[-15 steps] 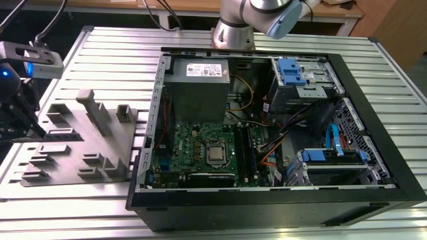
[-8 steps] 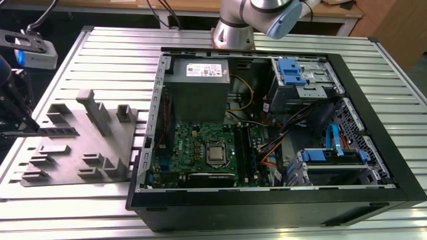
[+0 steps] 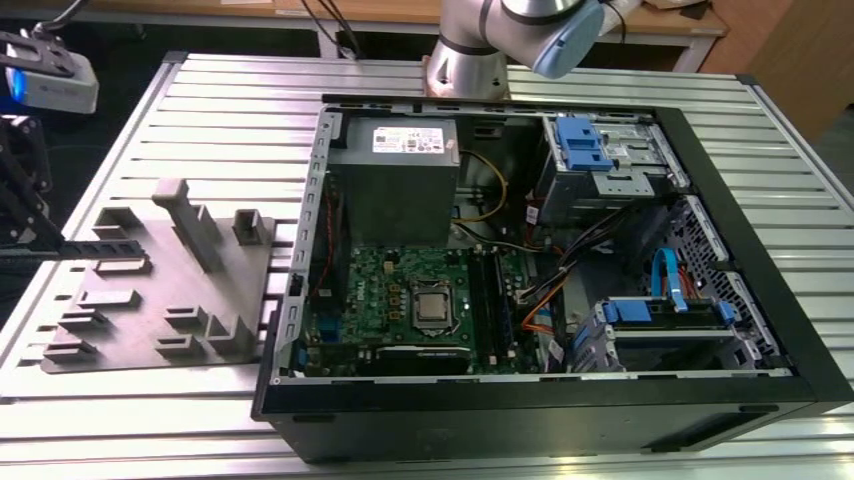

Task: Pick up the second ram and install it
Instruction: 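Pick up the second ram and move it above second insertion slot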

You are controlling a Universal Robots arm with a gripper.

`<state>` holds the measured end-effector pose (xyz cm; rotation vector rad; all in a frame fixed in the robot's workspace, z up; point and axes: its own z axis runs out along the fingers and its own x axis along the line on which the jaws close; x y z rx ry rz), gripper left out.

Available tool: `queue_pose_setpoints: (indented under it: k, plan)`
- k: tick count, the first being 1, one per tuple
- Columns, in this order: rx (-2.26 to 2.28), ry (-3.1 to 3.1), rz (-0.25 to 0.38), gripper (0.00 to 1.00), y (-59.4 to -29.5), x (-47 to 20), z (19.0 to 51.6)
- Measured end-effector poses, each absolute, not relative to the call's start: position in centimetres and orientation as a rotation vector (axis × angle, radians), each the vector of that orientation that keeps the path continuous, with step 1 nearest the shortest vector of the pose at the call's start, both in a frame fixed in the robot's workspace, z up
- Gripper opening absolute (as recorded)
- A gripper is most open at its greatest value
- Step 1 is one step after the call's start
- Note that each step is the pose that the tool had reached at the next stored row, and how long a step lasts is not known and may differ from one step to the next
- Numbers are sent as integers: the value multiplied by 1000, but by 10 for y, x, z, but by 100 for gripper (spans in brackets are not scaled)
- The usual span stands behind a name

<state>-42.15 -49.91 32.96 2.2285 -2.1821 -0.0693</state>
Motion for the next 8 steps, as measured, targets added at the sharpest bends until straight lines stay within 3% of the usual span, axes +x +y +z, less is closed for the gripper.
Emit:
queue_pose_setpoints:
  k: [8]
  plan:
    - [2229,-2182,-69,8,-499,-421,350]
